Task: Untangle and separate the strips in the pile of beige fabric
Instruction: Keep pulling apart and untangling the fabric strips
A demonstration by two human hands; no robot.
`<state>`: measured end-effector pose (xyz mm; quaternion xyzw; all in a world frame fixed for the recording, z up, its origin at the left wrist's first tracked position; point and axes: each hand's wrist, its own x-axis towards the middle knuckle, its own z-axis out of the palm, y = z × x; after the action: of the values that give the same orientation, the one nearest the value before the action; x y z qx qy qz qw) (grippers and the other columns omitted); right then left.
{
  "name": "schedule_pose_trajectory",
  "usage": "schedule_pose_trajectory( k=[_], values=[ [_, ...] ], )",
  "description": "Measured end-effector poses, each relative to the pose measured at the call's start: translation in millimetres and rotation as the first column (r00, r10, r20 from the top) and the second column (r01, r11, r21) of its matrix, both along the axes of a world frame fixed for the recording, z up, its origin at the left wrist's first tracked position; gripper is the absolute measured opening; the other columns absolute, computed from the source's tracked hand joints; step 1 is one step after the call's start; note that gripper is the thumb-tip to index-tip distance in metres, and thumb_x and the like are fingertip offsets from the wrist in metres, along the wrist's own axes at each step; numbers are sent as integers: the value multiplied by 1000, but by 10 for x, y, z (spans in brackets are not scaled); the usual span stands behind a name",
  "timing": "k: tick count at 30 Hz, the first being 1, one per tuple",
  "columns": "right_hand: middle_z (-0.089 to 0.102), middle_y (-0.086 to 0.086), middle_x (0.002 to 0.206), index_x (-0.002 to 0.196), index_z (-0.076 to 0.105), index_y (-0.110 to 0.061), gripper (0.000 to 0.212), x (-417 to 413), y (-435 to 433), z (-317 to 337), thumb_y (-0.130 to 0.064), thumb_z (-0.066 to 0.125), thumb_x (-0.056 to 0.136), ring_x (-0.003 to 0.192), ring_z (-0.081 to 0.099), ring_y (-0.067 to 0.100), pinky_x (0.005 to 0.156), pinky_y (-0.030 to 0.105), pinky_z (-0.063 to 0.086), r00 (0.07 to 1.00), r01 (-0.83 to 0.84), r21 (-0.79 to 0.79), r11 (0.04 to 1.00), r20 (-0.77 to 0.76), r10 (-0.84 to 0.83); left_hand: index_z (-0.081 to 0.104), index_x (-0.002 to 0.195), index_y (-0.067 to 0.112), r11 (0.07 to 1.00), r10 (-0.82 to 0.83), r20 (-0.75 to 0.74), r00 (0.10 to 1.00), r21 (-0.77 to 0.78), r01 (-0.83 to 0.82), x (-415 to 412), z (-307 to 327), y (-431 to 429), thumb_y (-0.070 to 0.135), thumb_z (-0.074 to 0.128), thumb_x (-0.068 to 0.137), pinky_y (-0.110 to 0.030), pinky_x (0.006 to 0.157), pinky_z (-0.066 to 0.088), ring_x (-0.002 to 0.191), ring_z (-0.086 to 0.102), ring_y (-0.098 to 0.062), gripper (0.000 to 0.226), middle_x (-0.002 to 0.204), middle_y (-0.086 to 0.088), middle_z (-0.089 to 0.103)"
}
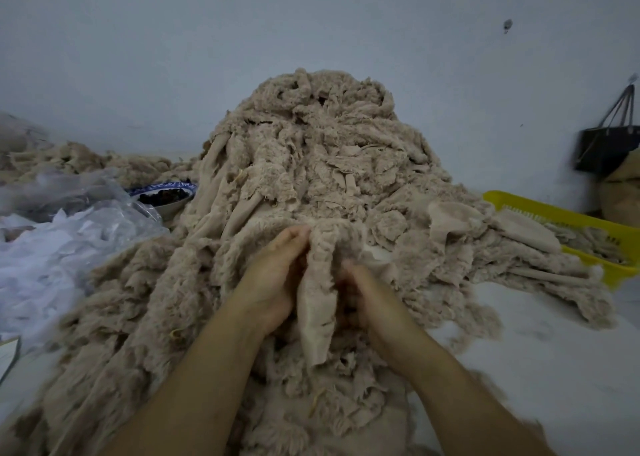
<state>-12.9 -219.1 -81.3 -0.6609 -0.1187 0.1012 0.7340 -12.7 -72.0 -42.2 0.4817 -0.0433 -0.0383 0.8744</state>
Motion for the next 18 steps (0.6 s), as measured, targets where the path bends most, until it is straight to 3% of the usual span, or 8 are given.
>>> schedule_pose_trajectory(
  k=[2,4,6,8,9,11,14,18],
  values=[
    [73,4,82,83,77,-20,62,11,-34,53,-78,55,78,71,69,15,64,28,56,998,59,97,994,-28,-56,62,90,11,998,-37,15,999,53,36,-47,30,-28,17,64,78,-26,53,54,62,64,-16,14,71,-6,69],
    [76,5,104,109,74,-17,68,9,-44,80,-72,55,74,96,72,15,83,32,57,997,40,195,980,-68,-27,63,90,12,954,-81,26,996,290,70,-86,18,-76,16,63,85,-22,49,51,59,62,-14,7,69,-3,69],
    [72,9,116,124,67,-13,65,6,-41,98,-60,58,81,109,68,18,97,36,52,987,39,288,957,-161,8,66,84,17,830,-137,49,989,552,88,-107,-40,-134,22,59,96,-18,53,50,62,63,-6,14,70,4,69],
    [73,10,102,110,72,-9,40,27,-70,132,-43,60,91,91,71,17,82,32,56,976,60,360,931,-218,21,66,79,21,753,-218,43,975,642,140,-120,-81,-172,29,63,95,-15,60,49,68,61,-3,18,73,8,68],
    [72,9,93,99,75,-11,29,42,-102,153,-34,58,96,82,72,17,72,31,57,970,100,405,909,-242,1,66,78,22,737,-254,35,967,654,170,-128,-83,-164,31,65,93,-16,62,49,71,61,-3,17,75,8,68],
    [76,4,87,89,76,-16,28,81,-193,174,-28,54,100,76,74,16,61,29,58,958,194,503,842,-284,-51,67,79,22,728,-257,36,966,665,168,-119,-57,-98,28,66,93,-16,63,50,71,61,-3,15,78,7,67],
    [77,5,103,103,76,-17,33,124,-258,160,-34,48,103,93,74,20,66,32,60,945,254,554,793,-318,-80,68,81,20,758,-134,65,989,649,60,-68,-15,21,32,66,92,-16,59,52,67,63,-5,16,77,3,68],
    [76,8,105,105,77,-12,31,132,-265,144,-33,55,100,89,75,17,63,26,58,936,296,610,736,-340,-94,62,83,12,955,-63,59,996,294,43,-55,3,62,30,66,77,-16,42,45,44,58,-6,18,57,2,64]
  ],
)
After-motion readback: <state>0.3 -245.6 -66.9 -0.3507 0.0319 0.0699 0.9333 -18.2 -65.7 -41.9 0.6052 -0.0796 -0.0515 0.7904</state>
